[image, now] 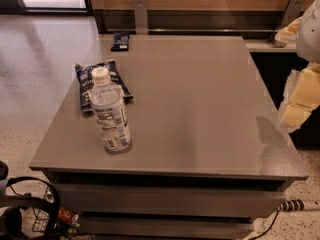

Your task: Move blue plastic bottle near rxbar blueberry

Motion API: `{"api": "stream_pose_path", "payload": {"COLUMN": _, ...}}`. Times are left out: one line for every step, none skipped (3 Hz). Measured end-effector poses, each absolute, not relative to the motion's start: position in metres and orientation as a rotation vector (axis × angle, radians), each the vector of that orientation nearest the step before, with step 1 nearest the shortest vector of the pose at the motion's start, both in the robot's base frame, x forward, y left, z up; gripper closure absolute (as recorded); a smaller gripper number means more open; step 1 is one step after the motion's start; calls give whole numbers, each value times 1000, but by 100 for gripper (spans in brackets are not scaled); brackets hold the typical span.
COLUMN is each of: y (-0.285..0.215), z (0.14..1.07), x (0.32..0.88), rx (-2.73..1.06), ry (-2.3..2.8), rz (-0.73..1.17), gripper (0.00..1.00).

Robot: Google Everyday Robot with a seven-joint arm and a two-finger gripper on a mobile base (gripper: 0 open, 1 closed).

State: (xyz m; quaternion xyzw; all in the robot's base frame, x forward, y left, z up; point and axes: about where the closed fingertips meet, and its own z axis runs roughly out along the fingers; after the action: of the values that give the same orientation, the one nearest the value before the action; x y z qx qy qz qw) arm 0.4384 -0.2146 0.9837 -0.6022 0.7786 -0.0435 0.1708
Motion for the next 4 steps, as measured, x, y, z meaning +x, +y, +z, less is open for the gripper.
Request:
{"api": "stream_pose_path", "payload": {"y": -215, "z": 984, "x": 438, "rx": -1710, "ry": 2211, "rz": -123, "gripper": 0}}
{"api": "stream_pose_path", "payload": {"y": -215, "z": 984, "x": 438, "rx": -1710, "ry": 2211, "rz": -123, "gripper": 0}}
{"api": "stream_pose_path", "payload": {"y": -206, "z": 979, "x": 438, "rx": -1687, "ry": 2175, "rz": -44, "gripper": 0}}
{"api": "stream_pose_path", "payload": {"y": -175, "z": 932, "x": 445, "rx": -1584, "ry": 2017, "rz": 208, "gripper": 0}}
